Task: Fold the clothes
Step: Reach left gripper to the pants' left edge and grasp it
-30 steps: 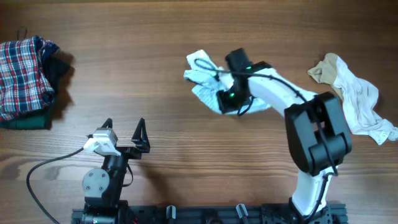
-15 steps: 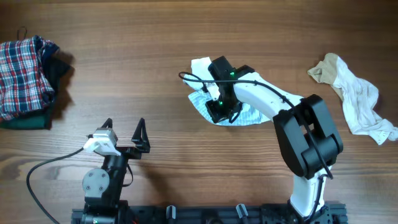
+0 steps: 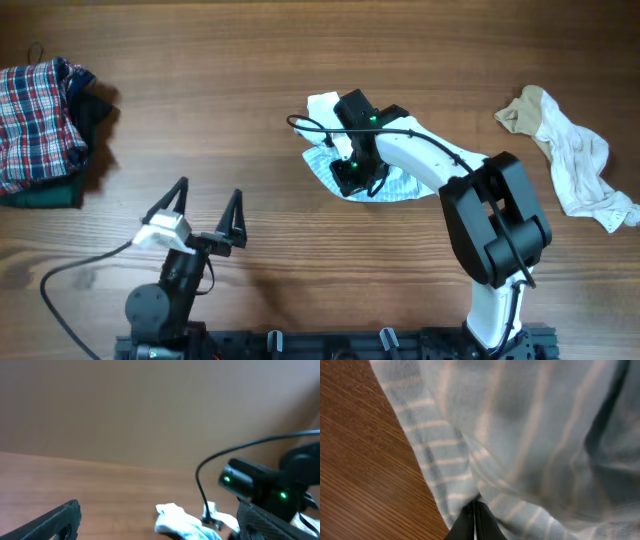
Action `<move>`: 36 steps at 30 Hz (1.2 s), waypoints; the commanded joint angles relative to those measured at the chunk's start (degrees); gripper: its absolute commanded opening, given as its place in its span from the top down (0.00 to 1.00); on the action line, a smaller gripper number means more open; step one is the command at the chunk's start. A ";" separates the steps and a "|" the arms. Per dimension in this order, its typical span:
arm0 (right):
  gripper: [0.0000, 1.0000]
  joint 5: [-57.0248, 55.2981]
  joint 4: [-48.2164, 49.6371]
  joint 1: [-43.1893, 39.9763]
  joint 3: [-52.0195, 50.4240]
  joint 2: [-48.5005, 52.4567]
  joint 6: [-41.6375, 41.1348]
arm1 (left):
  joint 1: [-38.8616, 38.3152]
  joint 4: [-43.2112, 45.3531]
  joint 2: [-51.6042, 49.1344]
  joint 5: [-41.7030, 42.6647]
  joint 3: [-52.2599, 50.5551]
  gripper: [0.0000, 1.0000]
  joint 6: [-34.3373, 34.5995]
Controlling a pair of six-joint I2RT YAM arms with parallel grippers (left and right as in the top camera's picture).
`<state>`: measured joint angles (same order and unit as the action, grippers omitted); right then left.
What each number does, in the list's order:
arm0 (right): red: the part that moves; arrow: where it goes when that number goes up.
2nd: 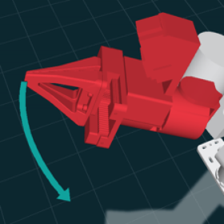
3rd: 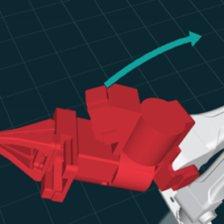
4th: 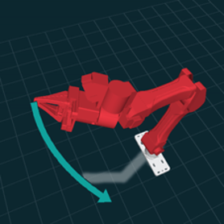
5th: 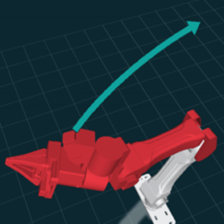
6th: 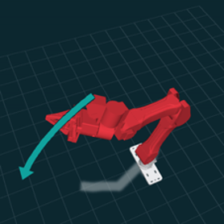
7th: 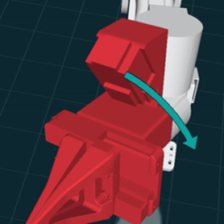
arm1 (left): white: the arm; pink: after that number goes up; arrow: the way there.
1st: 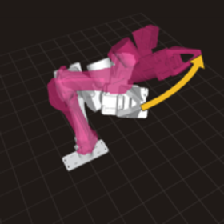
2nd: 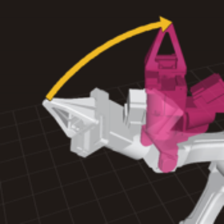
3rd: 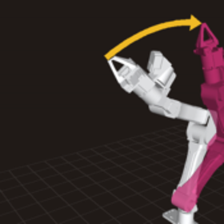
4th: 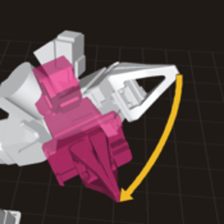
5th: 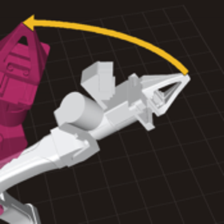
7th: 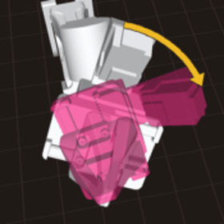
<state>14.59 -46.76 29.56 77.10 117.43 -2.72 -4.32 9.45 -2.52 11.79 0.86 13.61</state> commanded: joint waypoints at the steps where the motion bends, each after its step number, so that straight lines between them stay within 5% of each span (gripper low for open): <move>1: 0.95 -4.50 1.07 0.00 0.26 2.58 -0.59 | 0.31 0.24 -6.97 3.80 5.55 0.00 -1.38; 6: 0.96 -5.84 1.07 0.00 0.26 2.58 -2.62 | 0.31 -1.03 -31.76 11.65 22.82 0.00 -1.40; 12: 0.96 -6.29 0.90 0.00 0.24 2.58 -3.28 | -4.63 -19.17 -68.83 15.23 45.66 0.00 -8.68; 15: 0.96 -6.29 0.87 0.00 0.24 2.58 -3.23 | -5.55 -16.11 -80.87 15.43 47.15 0.00 -8.66; 23: 0.96 -6.71 0.85 0.00 0.24 2.58 -3.34 | -6.03 -13.57 -87.19 20.59 47.15 0.01 -8.48; 24: 0.96 -6.71 0.85 0.00 0.24 2.58 -3.43 | -6.91 -13.73 -87.25 20.57 47.15 0.14 -8.55; 25: 0.96 -6.69 0.85 0.00 0.24 2.58 -3.43 | -7.91 -13.62 -87.27 20.52 47.15 0.00 -9.07; 28: 0.96 -6.71 0.81 0.00 0.24 2.58 -3.43 | -10.10 -12.63 -87.27 20.76 47.15 0.00 -11.58; 29: 0.96 -6.73 0.85 -0.02 0.24 2.58 -3.43 | -10.58 -12.68 -87.27 20.79 47.15 0.21 -11.96; 30: 0.96 -6.71 0.90 -0.20 0.31 2.56 -3.43 | -10.88 -12.68 -87.27 20.74 47.15 0.65 -11.93; 31: 0.96 -6.67 0.81 -0.55 0.48 2.32 -3.41 | -11.04 -12.70 -87.27 20.74 47.15 0.96 -11.91; 36: 0.96 -2.21 0.90 -2.89 2.64 -4.68 -3.43 | -11.06 -12.87 -87.27 18.36 47.15 0.96 -11.82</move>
<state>12.38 -46.17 28.56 77.67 117.16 -5.34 -14.96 -3.46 -90.00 31.20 47.22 3.03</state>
